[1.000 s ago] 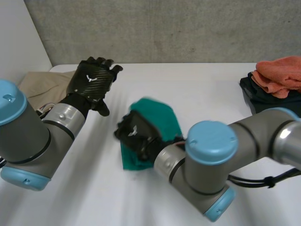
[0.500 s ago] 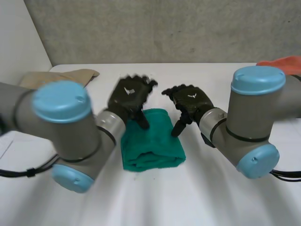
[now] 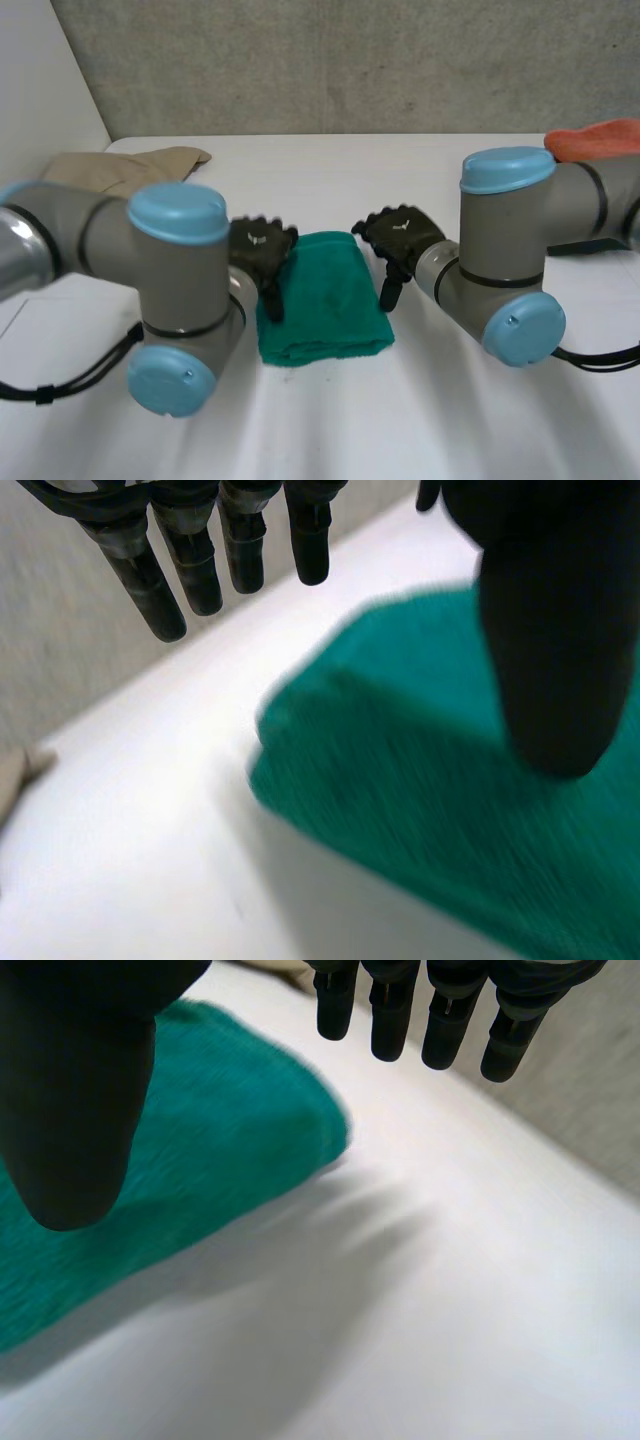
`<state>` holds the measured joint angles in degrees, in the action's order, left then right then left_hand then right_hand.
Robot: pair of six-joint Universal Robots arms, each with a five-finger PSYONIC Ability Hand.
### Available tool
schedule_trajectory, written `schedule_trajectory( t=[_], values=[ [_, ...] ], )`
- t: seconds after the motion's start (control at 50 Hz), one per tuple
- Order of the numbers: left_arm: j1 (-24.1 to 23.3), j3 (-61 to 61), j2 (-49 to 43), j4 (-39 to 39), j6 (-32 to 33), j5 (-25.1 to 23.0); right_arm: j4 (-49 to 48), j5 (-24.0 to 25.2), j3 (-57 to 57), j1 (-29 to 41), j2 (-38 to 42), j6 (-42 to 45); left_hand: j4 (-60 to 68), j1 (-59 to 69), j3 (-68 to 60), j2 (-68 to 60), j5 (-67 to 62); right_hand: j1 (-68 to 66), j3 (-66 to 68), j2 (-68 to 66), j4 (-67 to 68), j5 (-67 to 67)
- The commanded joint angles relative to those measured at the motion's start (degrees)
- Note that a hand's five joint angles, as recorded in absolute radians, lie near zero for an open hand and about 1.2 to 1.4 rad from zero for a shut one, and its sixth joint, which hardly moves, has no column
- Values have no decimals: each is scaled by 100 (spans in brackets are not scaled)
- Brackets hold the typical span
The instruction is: Fold the laundry.
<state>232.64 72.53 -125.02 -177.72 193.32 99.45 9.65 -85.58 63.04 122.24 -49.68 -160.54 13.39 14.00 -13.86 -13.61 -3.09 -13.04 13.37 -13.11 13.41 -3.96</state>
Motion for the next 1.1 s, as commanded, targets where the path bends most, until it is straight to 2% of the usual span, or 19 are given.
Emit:
schedule_trajectory(
  t=[0.02,0.06,0.12,0.14,0.22,0.28,0.36,0.48,0.58,0.72,0.86,0.9,0.92,0.94,0.96,1.1],
  values=[
    [176,-423,513,-26,101,-1207,-1306,-249,1375,536,-884,356,-116,-177,162,138,86,-259,227,-253,222,-167],
    [281,-598,618,9,101,-1794,-1474,-240,1693,721,-973,400,-116,-177,162,138,86,-242,210,-236,205,-150],
    [378,-783,715,44,66,-2428,-1642,-249,2115,933,-982,445,-83,-144,129,104,53,-276,243,-270,239,-184],
    [396,-853,750,70,48,-2874,-1677,-240,2212,968,-982,445,-83,-143,129,104,53,-276,244,-270,239,-184],
    [387,-933,786,272,48,-3737,-2063,-249,2555,1039,-860,418,-83,-143,129,104,53,-259,227,-253,222,-167],
    [352,-942,821,369,48,-3977,-2669,-275,2748,1056,-666,445,-99,-160,145,121,69,-276,244,-270,239,-184],
    [299,-916,935,387,57,-4021,-3241,-267,2793,1065,-420,462,-99,-160,146,121,69,-276,244,-270,239,-184],
    [255,-916,926,378,48,-4021,-3514,-223,2679,1056,-77,524,-83,-143,129,104,53,-410,378,-404,373,-318],
    [229,-916,909,369,48,-4021,-3856,-197,2512,1039,72,734,-83,-143,129,104,53,-1100,1067,-1093,1063,-1007],
    [246,-951,891,360,48,-4021,-3998,-205,2213,1021,239,893,-83,-143,129,104,53,-2109,2076,-2102,2071,-2016],
    [264,-968,891,360,39,-4021,-3980,-179,1801,1013,450,867,-83,-143,129,104,53,-2193,2161,-2187,2156,-2101],
    [273,-986,891,369,48,-4021,-3989,-161,1712,1013,520,867,-83,-143,129,104,53,-2895,2863,-2889,2858,-2803],
    [282,-995,882,360,48,-4021,-3989,-135,1660,1013,555,867,-83,-143,129,104,53,-3666,3634,-3660,3629,-3574],
    [282,-1003,882,360,39,-4021,-3998,-65,1555,1004,617,884,-83,-143,129,104,53,-5972,5939,-5966,5935,-5880],
    [282,-1012,882,360,39,-4021,-3998,-30,1501,1004,643,875,-83,-143,129,104,53,-6689,6656,-6682,6651,-6596],
    [326,-1196,909,360,39,-3855,-4085,15,922,662,408,788,-116,-177,162,137,86,-6696,6663,-6689,6659,-6604]
  ],
)
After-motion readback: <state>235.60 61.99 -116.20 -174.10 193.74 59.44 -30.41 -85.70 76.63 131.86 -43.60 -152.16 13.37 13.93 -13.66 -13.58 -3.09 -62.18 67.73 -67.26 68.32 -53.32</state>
